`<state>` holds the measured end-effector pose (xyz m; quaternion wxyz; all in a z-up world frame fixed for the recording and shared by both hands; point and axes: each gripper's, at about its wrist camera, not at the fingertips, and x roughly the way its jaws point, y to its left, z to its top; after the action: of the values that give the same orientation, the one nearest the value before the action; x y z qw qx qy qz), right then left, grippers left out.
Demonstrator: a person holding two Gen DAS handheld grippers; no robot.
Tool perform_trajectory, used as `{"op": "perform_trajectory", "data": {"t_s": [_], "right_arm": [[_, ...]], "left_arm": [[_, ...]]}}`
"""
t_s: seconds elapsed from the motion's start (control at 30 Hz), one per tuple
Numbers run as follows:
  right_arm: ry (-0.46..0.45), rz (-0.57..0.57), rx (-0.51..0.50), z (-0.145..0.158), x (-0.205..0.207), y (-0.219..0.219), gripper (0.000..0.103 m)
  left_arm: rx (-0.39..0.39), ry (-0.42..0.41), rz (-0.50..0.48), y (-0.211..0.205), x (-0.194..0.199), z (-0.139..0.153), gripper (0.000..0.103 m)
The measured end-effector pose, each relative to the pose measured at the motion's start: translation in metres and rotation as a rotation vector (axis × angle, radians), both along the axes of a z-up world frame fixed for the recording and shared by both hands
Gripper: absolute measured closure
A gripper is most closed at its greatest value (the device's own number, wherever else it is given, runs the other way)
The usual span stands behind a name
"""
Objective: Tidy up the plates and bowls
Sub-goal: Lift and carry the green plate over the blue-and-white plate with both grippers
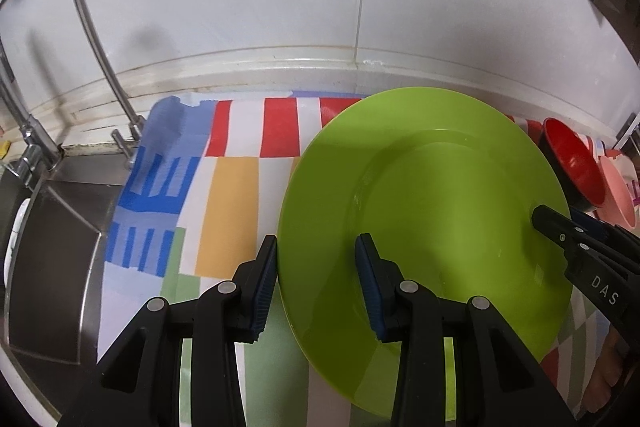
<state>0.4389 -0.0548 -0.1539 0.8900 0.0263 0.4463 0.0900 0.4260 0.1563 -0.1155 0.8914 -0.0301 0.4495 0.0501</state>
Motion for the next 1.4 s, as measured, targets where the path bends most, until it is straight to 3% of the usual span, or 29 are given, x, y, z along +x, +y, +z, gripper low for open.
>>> {"op": "perform_trajectory", "data": {"t_s": [0.87, 1.4], "right_arm": [[-0.047, 0.078, -0.007, 0.049, -0.1, 0.008, 0.065], [-0.022, 0.113, -0.011, 0.044, -0.157, 0.021, 0.065]], "left_arm": [[-0.006, -0.06, 0.09, -0.002, -0.123, 0.045, 0.064], [-0.015, -0.024, 0.126, 0.008, -0.185, 0.036, 0.064]]}}
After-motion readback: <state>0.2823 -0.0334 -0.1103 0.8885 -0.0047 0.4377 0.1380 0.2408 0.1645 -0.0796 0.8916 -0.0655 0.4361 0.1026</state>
